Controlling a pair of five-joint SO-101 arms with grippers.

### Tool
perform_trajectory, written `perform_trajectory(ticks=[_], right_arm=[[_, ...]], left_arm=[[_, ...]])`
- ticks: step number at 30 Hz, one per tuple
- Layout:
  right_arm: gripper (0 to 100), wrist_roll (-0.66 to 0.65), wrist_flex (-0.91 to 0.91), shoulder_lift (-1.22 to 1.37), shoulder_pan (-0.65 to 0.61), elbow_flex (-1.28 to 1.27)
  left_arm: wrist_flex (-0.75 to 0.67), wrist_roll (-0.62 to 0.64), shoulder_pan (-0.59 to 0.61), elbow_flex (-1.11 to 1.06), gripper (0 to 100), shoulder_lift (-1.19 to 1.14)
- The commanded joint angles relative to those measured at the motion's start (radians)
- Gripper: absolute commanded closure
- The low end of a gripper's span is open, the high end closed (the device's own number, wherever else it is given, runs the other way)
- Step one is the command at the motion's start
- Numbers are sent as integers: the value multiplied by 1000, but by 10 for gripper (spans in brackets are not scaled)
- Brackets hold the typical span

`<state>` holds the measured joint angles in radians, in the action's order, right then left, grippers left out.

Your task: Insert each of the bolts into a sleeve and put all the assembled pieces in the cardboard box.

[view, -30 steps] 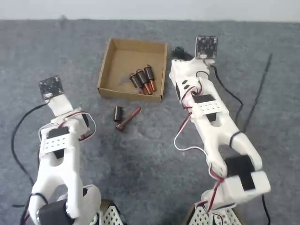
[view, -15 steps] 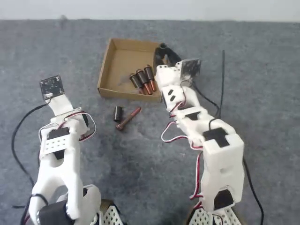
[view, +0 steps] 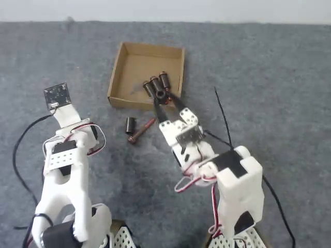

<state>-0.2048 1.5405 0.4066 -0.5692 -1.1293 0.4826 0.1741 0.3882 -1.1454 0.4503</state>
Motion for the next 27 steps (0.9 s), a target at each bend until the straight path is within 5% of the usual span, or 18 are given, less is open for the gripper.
perform_trajectory(ticks=[1,16,27], right_arm=[[993,-14,88,-116,-38,-106],[993,232,139,-404,-64,-476],[993,241,48,-433,-44,-548]], left_arm=[[-28,-9,0,8,985,48],[-28,-9,0,8,985,44],[-29,-5,-2,15,985,49]])
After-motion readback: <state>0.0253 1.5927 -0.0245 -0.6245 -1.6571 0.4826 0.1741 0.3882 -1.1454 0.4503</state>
